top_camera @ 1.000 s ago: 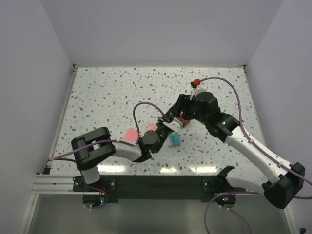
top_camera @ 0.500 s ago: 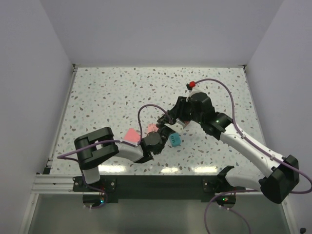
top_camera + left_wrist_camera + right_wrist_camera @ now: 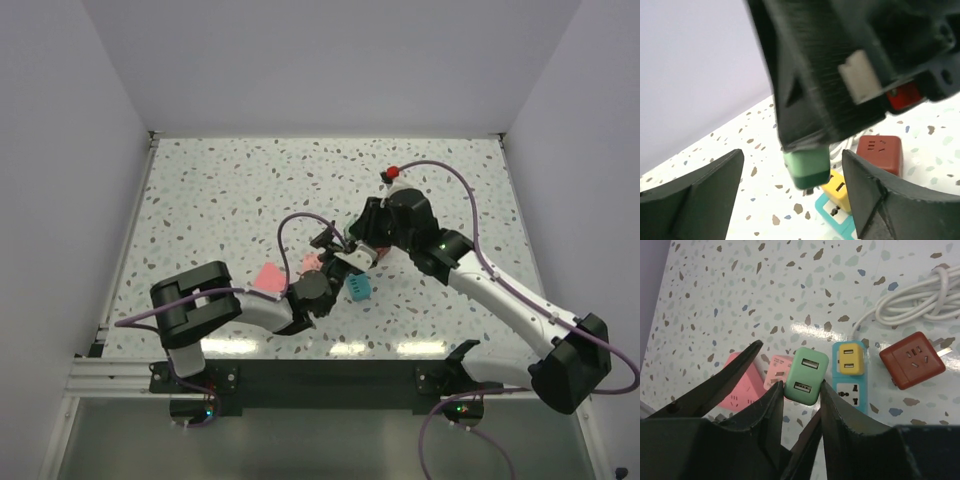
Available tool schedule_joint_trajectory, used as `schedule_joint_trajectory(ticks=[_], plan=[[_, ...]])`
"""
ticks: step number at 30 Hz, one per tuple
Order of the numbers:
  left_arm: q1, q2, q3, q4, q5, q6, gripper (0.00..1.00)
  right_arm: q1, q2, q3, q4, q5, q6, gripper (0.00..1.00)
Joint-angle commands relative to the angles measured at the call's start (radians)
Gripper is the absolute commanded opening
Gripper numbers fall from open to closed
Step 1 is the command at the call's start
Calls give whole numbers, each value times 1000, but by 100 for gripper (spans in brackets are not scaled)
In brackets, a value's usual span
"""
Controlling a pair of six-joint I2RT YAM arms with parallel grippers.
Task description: Insert the plug
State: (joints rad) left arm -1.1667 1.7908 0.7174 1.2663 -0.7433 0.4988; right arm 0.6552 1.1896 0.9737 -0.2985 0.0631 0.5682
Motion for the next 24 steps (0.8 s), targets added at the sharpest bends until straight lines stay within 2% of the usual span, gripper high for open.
schedule_joint_trajectory(ticks=[1,3,7,10,12,13,15,18,24], plan=[[-5,-83,-33,151,18,-106,86,-37,4,40,45,52,-85,0],[-5,-132,-71,88,51,-140,91,-54,8,45,62,40,-108,0],[-4,-217,-119,-63,163,-235,93,-81,5,54,102,52,-175,0],[4,-296,-179,-152,325,-313,93,-89,-18,39,127,43,-249,0],[42,-377,-208,-258,416,-374,94,-89,-38,8,143,37,-304,0],[64,-408,-211,-303,491,-452,93,-89,-57,-3,153,17,-326,0],[171,-502,-222,-472,586,-581,93,-91,-86,-44,166,-12,-381,0],[220,-641,-263,-536,627,-649,93,-89,-116,-98,196,-34,-444,0],[311,-829,-225,-804,685,-778,96,-89,-154,-207,254,-115,-531,0]])
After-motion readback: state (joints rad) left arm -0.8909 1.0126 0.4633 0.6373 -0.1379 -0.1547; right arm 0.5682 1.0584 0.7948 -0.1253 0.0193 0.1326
